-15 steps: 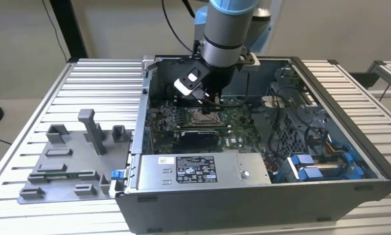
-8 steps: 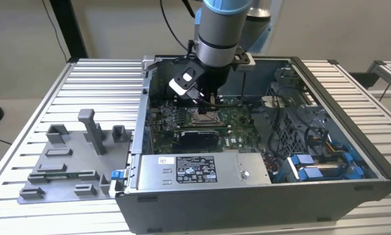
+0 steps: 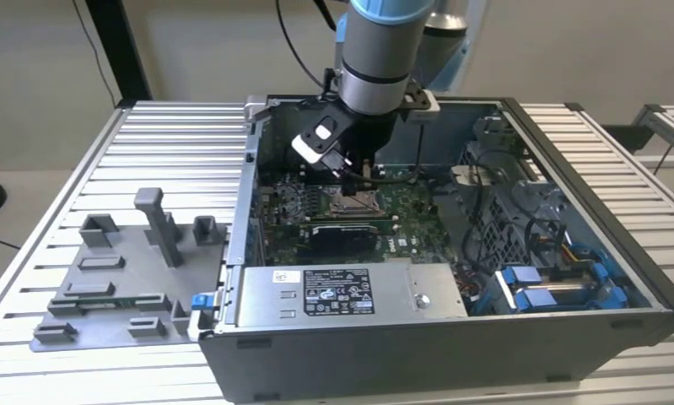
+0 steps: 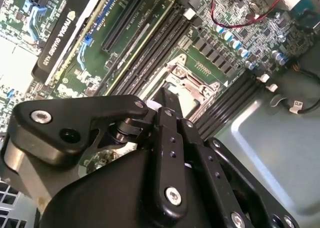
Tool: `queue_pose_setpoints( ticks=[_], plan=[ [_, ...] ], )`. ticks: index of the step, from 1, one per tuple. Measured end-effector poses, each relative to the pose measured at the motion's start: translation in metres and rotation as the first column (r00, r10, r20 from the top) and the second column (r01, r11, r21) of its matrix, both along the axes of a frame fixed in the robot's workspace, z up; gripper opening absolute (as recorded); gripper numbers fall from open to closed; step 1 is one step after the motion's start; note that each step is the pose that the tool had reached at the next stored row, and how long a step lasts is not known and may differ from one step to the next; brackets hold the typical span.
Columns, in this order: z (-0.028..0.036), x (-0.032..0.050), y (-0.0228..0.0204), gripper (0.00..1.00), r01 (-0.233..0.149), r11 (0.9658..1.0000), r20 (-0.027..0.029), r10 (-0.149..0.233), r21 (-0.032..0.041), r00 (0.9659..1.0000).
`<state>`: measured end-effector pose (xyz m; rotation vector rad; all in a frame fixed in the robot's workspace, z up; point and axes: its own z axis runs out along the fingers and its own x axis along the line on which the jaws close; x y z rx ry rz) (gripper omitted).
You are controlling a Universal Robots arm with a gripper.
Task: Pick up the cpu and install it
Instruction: 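Install the second cpu locking lever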
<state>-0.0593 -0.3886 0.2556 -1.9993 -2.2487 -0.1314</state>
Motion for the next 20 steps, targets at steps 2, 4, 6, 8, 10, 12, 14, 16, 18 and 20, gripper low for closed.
queue_pose_setpoints(
  ticks=[2,4,6,8,10,12,14,16,18,20],
  plan=[
    [-0.0006,0.0,0.0014,0.0,0.0,1.0,0.0003,0.0,0.0001,1.0],
    [-0.001,0.0008,0.0021,0.0,0.0,1.0,0.0002,0.0,0.0003,1.0],
    [-0.0015,0.0009,0.0024,0.0,0.0,1.0,0.0003,0.0,0.0002,1.0],
    [-0.0016,0.0009,0.0023,0.0,0.0,1.0,0.0003,0.0,-0.0002,1.0],
    [-0.0017,0.0008,0.0024,0.0,0.0,1.0,0.0004,0.0,0.0,1.0],
    [-0.0022,-0.0006,0.0026,0.0,0.0,1.0,0.0009,0.0,0.0001,1.0],
    [-0.0024,-0.0017,0.0027,0.0,0.0,1.0,0.0012,0.0,0.0,1.0],
    [-0.0033,-0.0023,0.0029,0.0,0.0,1.0,0.0016,0.0,0.0002,1.0],
    [-0.0043,-0.0027,0.003,0.0,0.0,1.0,0.0018,0.0,0.0,1.0],
    [-0.0056,-0.0036,0.0032,0.0,0.0,1.0,0.0026,0.0,0.0001,1.0]
  ],
)
